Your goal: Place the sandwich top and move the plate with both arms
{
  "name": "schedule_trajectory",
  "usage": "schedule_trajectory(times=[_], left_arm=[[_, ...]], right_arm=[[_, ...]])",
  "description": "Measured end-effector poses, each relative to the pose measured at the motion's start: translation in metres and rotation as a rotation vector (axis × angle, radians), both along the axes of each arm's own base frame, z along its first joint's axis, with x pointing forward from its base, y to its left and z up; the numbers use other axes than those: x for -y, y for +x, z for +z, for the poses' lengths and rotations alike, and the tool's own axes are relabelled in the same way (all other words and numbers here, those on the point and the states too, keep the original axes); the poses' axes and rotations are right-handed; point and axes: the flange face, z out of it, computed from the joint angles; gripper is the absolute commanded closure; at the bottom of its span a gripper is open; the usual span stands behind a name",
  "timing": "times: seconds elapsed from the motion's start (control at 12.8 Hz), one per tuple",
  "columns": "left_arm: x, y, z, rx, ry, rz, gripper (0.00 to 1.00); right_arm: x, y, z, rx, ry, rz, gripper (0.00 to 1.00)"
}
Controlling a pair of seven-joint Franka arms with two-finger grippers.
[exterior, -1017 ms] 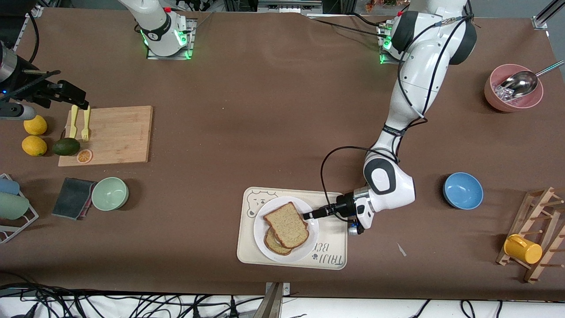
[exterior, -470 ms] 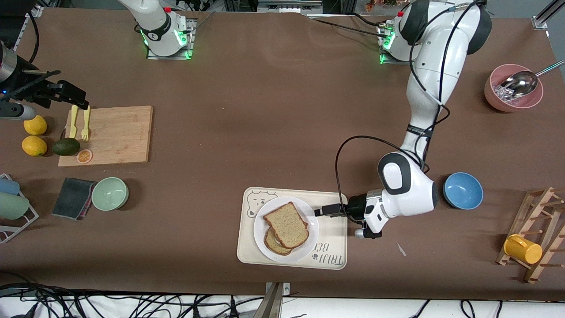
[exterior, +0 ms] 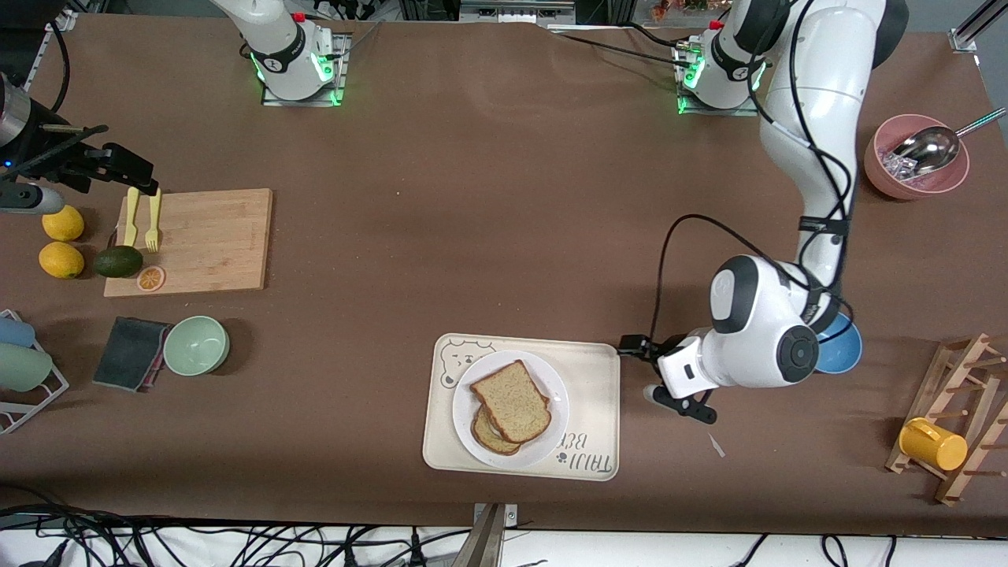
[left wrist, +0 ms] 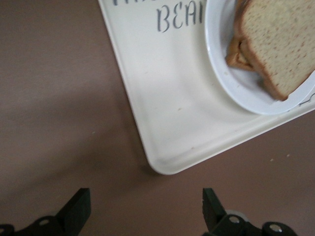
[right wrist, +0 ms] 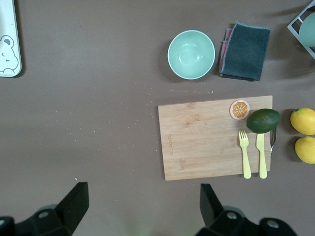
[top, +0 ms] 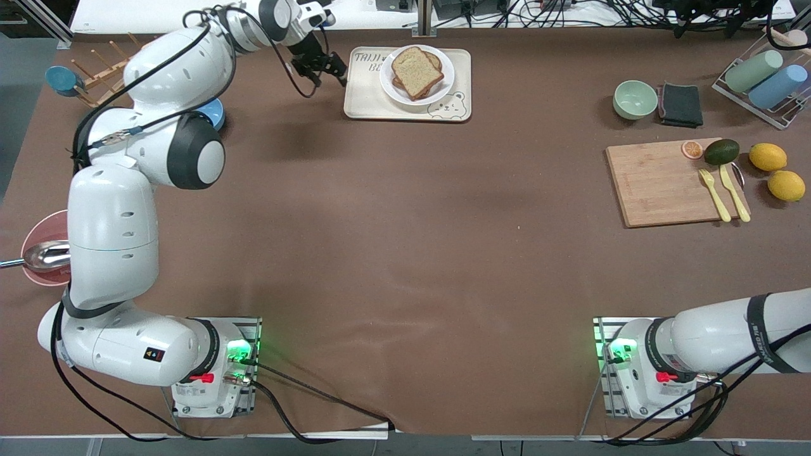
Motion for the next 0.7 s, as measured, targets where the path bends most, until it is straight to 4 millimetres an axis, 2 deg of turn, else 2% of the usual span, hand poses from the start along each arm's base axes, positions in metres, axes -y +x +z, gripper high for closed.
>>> schedule_trajectory(times=[0.16,0.31,0.39,0.55,0.7], left_arm=[[-0.016,-0.006,0.025,-0.026,0.102,-0.052,0.00],[-0.024,-0.014,0.058,-0.048,0.177,-0.064,0.00],[-0.027,-0.020,0.082,-0.066,0.192,-0.047,0.00],[-0.042,-0.035,0.143,-0.083,0.210,-0.018,0.00],[-0.078,-0.046,0.209,-0.037,0.222,0.023,0.00]], right_arm=[[0.000,0.000,0.000,0.000,0.000,0.000,0.00],[0.000,0.000,0.000,0.000,0.000,0.000,0.00],[0.000,0.000,0.000,0.000,0.000,0.000,0.00],[0.000,0.000,0.000,0.000,0.000,0.000,0.00],[0.000,0.000,0.000,0.000,0.000,0.000,0.00]])
